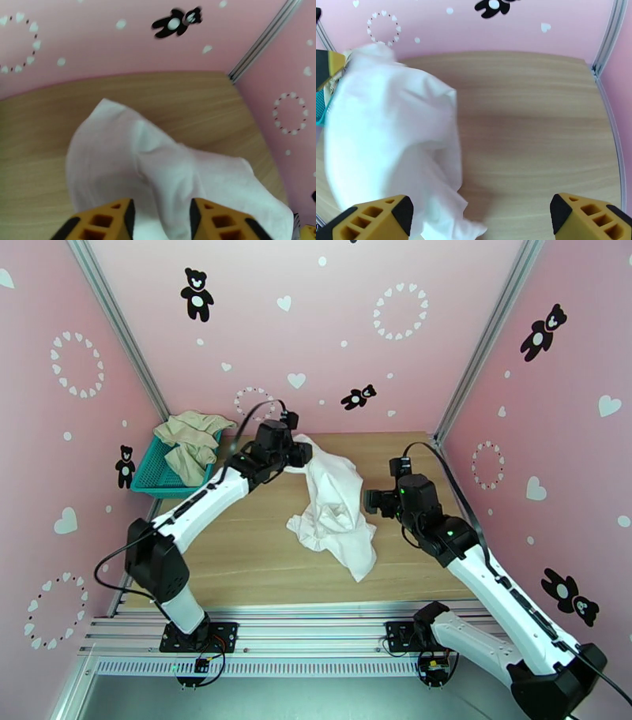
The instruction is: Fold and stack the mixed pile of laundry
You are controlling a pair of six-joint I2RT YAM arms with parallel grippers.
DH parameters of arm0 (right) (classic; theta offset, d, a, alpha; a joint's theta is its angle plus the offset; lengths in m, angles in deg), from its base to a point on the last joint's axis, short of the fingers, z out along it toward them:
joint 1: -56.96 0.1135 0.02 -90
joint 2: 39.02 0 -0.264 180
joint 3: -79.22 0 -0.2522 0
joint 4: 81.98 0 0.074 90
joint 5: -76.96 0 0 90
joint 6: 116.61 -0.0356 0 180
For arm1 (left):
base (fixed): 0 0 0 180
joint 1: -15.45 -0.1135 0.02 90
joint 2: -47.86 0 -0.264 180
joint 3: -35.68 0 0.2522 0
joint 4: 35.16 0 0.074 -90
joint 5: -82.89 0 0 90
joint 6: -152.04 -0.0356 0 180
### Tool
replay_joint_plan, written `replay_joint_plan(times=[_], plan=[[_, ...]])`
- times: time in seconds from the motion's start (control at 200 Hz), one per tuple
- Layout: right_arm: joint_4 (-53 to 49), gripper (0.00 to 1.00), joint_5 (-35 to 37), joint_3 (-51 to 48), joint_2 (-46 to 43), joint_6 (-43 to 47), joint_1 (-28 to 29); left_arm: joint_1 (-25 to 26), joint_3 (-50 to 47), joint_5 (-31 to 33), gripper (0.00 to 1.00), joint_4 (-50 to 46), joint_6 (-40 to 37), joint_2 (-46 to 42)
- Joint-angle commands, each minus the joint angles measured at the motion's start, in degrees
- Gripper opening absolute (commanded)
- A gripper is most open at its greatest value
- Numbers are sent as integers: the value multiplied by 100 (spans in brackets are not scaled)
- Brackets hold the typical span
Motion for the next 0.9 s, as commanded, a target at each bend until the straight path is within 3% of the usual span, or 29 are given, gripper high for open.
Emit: replay_joint_plan(times=[0.0, 0.1, 0.2, 0.345, 0.541, 0.731, 0.891], plan=[[-755, 98, -50, -257, -54, -454, 9, -226, -642, 913, 76, -46, 417, -403], [-1053, 98, 238, -485, -74, -657, -16, -236, -1396, 826, 92, 42, 329, -914], [-1039, 98, 140, -774, -54, -791, -280, -12, -1734, 266, 90, -23, -8, -1248], [-671, 88, -1076, -1182, 138, -1011, -1100, 761, -1575, -352, 89, -178, -756, -1105], [-7, 82, -2233, -1899, 271, -1415, -1944, 1631, -157, -606, 97, -759, -1827, 139], [61, 80, -2320, -2152, 147, -1495, -2028, 1954, 1422, -606, 94, -1399, -2233, 1477], [355, 72, -2466, -2411, 136, -1660, -2023, 1954, 2410, -272, 82, -1940, -2199, 2368]])
